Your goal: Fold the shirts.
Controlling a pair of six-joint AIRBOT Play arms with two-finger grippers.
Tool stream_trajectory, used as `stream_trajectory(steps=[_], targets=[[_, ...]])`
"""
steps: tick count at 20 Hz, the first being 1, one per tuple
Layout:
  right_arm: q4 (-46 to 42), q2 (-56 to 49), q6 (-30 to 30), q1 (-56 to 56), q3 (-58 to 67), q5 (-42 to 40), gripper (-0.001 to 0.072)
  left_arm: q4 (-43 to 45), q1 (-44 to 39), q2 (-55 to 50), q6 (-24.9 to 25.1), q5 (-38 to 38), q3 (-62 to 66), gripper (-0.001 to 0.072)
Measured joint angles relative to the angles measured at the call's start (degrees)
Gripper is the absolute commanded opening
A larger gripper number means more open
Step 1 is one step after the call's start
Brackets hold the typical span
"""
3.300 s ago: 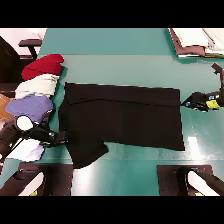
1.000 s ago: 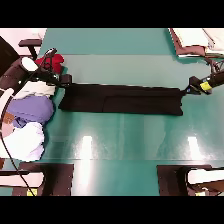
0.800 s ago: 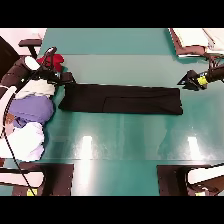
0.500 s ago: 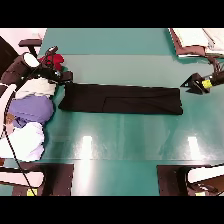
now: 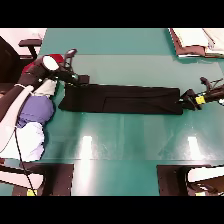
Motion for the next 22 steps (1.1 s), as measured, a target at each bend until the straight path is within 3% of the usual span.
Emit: stream_trajectory(steps=[1, 2, 7, 13, 22], targets=[[0.26, -0.24, -0.35, 1.03, -0.13, -1.55, 0.0045, -0.48, -1.75, -0.70, -0.24, 1.31, 0.00, 0.0023], [0.37, -0.52, -0.55, 2.14, 0.04, -2.64, 0.0015, -1.09, -3.30, -1.42, -0.44, 2.82, 0.09, 0.0023], [1.92, 0.87, -0.76, 4.72, 6.93, -1.36, 0.0013, -3.15, -9.94, -6.75, -0.83, 6.36, 4.31, 0.0023], [7.96, 7.52, 0.76, 7.65, 19.78, 4.61, 0.0013, -5.57, -15.10, -16.83, -1.05, 4.59, 15.63, 0.0023], [11.17, 10.10, 2.95, 21.66, 34.12, 7.74, 0.0013, -7.13, -18.23, -24.76, -2.43, 3.26, 23.54, 0.0023]])
